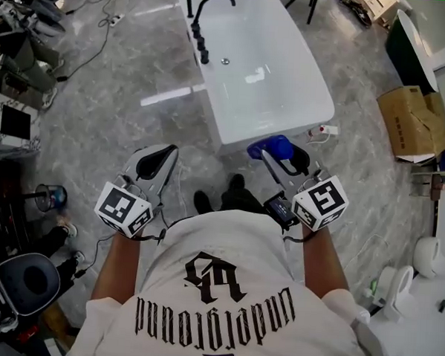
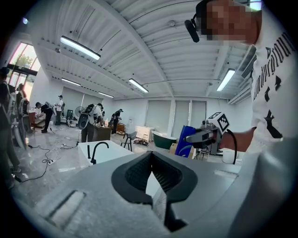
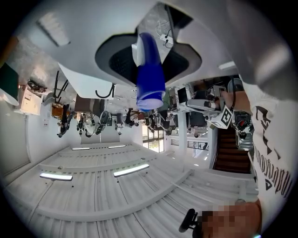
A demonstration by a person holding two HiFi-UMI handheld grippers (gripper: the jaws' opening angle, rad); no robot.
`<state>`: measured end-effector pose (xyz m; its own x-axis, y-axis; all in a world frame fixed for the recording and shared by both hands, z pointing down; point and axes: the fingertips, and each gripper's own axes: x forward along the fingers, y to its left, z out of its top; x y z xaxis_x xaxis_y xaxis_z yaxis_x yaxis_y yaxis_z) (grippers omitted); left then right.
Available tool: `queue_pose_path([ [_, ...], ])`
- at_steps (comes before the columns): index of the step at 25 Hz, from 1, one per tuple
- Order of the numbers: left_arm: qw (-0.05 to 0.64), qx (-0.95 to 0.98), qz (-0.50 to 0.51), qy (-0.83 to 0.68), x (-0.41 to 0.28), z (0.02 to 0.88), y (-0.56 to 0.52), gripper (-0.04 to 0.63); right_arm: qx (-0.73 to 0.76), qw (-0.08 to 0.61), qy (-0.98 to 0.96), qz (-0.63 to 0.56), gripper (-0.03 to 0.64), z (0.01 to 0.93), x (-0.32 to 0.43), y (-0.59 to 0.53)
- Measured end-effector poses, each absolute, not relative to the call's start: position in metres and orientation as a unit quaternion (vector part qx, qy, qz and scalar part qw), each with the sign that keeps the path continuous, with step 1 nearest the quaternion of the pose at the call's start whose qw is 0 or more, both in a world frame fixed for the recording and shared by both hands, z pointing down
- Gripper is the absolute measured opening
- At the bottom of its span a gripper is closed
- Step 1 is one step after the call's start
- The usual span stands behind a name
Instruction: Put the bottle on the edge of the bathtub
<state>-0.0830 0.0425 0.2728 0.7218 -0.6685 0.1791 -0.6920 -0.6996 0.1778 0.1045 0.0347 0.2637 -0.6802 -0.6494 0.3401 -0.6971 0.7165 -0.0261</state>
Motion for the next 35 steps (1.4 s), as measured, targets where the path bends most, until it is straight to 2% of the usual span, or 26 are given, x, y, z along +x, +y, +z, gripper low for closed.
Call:
queue_pose_path([
  [10,0.130,0.898,0.060,-0.416,-0.108,0.281,0.019,0.005,0.321,0.159,-0.930,0.085,0.156,0.283,0.076,-0.019],
  [18,0.155,0.882,0.069,-0.439,-0.099,0.301,-0.030,0.006,0.281,0.185,-0.938,0.085,0.156,0.307,0.072,-0.084],
  [28,0.186,0.872,0.090,-0.444,-0.063,0.335,-0.105,0.006,0.224,0.247,-0.939,0.078,0.156,0.379,0.063,-0.152],
  [35,0.202,0.852,0.112,-0.471,-0.069,0.380,-0.148,0.006,0.198,0.277,-0.936,0.095,0.156,0.433,0.062,-0.195],
])
